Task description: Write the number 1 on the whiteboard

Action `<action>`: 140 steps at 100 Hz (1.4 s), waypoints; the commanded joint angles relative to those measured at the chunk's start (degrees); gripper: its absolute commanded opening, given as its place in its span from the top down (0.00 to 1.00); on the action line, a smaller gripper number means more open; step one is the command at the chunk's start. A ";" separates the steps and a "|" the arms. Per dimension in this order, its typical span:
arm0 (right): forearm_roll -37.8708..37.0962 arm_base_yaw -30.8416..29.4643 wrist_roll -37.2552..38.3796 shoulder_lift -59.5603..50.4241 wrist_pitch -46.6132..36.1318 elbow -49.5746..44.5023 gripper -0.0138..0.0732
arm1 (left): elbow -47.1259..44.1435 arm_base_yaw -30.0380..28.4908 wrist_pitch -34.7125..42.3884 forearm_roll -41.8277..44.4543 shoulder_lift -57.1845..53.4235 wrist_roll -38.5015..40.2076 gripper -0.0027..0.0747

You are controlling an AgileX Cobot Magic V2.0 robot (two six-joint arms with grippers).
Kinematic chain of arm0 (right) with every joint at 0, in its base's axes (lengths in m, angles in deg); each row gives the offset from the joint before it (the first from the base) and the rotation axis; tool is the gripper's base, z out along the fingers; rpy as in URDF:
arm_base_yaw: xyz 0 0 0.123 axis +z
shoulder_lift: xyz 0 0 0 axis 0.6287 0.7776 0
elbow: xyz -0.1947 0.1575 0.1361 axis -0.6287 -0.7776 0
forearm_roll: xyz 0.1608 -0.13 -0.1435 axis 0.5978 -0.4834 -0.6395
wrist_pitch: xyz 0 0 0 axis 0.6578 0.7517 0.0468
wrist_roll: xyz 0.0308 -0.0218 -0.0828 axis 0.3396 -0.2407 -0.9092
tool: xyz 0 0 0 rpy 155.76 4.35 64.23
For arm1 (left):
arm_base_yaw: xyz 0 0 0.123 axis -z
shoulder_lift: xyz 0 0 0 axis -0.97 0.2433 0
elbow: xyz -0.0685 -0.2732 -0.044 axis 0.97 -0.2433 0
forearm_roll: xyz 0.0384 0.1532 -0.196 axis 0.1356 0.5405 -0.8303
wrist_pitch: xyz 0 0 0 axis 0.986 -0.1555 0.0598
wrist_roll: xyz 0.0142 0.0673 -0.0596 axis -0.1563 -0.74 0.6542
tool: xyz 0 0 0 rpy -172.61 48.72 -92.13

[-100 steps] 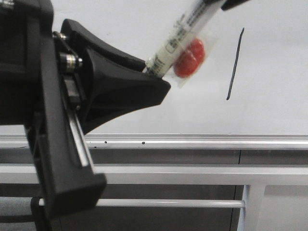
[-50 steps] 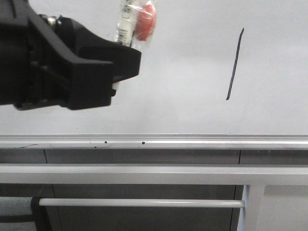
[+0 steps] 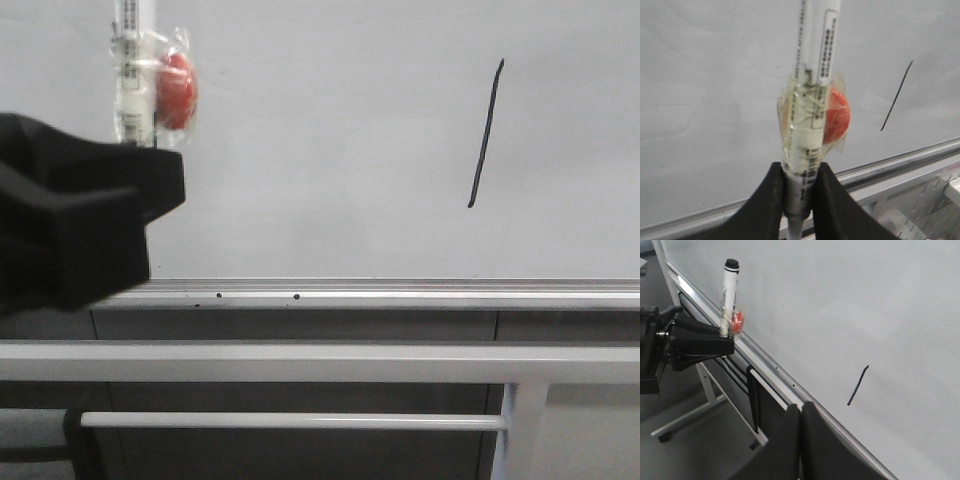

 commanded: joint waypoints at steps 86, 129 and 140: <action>-12.39 -7.15 9.17 -14.62 -4.66 -9.15 0.89 | 11.00 0.68 15.07 -14.18 10.74 -3.71 0.99; -12.39 -7.15 9.17 -14.62 -4.66 -9.15 0.89 | 14.45 -4.82 11.42 -14.22 10.78 -3.49 0.99; -12.39 -7.15 9.17 -14.52 -4.66 -9.15 0.89 | 14.95 -6.50 9.32 -14.65 10.78 -3.49 0.99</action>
